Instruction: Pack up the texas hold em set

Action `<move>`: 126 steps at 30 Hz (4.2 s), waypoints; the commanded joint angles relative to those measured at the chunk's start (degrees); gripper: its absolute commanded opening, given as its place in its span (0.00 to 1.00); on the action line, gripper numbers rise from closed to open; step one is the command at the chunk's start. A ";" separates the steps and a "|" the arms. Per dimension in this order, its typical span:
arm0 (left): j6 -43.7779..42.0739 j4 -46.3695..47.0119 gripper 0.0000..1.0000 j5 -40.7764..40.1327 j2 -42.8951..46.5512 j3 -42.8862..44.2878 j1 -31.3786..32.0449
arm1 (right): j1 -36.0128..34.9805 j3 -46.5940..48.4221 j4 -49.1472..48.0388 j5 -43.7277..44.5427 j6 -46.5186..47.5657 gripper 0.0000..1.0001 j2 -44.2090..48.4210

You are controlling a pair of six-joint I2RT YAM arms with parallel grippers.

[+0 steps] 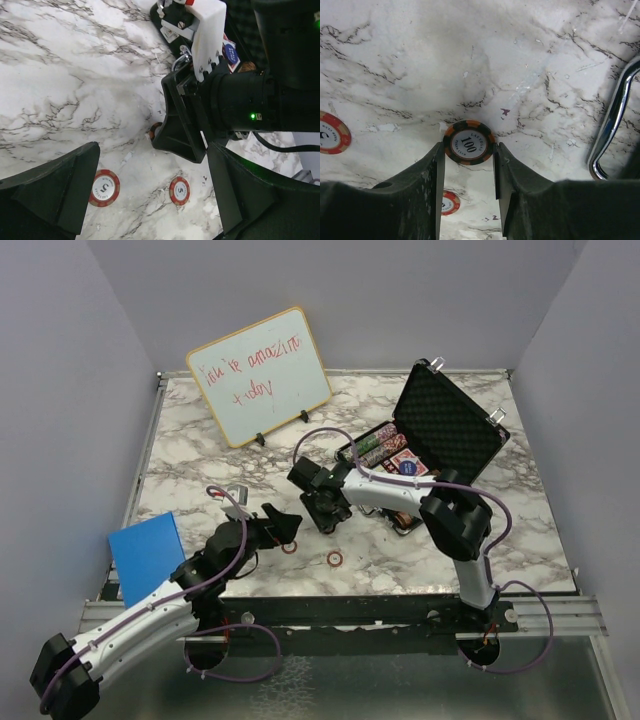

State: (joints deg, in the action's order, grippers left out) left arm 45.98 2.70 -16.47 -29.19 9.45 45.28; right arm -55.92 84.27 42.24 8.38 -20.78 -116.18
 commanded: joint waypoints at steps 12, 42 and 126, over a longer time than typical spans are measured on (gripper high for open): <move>-1.63 9.35 0.96 6.23 -5.22 -1.89 -0.10 | 0.30 0.02 1.24 -0.81 -0.74 0.41 4.18; 17.96 -26.91 0.84 -21.99 11.14 -0.03 -0.17 | -7.62 14.79 6.49 -0.60 0.24 0.62 -12.21; 6.20 49.77 0.76 12.97 -30.25 -2.20 0.05 | 6.92 -15.53 -13.55 -6.39 -34.18 0.46 28.41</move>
State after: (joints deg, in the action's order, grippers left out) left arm 49.52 39.92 -2.57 -52.82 4.34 45.28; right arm -49.34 69.34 31.73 4.89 -52.01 -89.76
